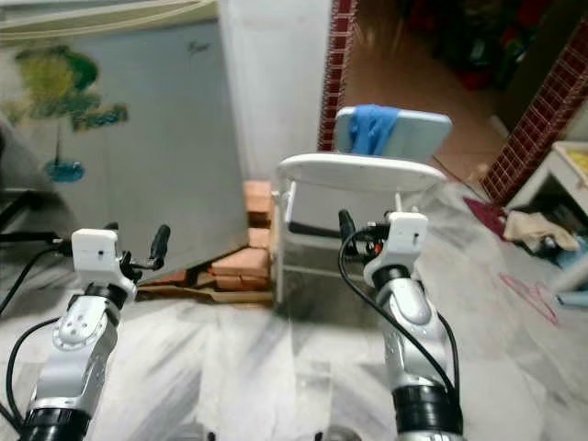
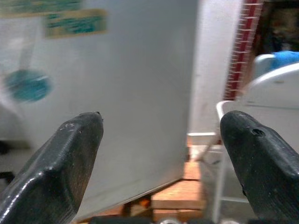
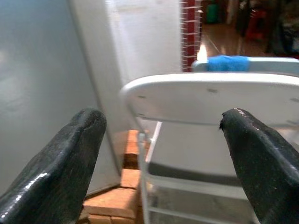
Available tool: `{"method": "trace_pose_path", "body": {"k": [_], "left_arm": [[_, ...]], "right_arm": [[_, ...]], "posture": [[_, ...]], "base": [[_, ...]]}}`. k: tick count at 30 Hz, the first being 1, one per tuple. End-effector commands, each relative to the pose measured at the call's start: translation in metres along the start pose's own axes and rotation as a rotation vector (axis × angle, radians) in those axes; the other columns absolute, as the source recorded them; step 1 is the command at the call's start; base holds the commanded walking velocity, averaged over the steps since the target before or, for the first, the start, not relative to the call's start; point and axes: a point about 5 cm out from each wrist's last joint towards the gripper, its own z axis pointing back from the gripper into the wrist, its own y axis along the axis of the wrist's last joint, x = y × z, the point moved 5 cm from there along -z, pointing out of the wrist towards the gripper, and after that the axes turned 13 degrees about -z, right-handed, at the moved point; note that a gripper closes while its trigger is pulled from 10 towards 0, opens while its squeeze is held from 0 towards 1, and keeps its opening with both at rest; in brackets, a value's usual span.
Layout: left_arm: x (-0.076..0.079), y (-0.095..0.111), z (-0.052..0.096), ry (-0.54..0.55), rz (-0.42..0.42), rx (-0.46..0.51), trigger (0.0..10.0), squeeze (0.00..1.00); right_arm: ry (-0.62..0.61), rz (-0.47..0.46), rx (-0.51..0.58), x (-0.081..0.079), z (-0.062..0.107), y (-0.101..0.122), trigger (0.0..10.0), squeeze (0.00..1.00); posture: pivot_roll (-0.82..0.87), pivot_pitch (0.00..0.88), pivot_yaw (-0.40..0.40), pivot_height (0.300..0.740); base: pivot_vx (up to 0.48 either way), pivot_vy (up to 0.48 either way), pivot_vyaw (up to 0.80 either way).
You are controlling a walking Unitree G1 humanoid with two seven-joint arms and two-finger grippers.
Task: Restocking fridge
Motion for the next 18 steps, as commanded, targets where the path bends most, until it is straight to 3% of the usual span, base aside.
{"method": "trace_pose_path", "body": {"k": [1,12,18], "left_arm": [[-0.010,-0.004,0.003,0.028,-0.012,-0.022,10.0,0.00],[-0.007,-0.014,0.010,0.003,-0.004,-0.060,10.0,0.00],[-0.006,-0.006,0.002,-0.011,-0.007,-0.033,10.0,0.00]], "right_arm": [[0.023,-0.011,0.002,-0.010,-0.003,-0.001,10.0,0.00],[-0.014,-0.030,-0.021,-0.004,0.008,-0.012,10.0,0.00],[-0.008,-0.022,-0.019,-0.005,0.005,-0.011,10.0,0.00]], "posture": [[-0.03,0.000,-0.003,0.740],[-0.04,0.000,0.008,0.740],[-0.04,0.000,0.003,0.740]], "base": [[0.000,0.480,0.00],[0.000,0.480,0.00],[0.000,0.480,-0.80]]}}
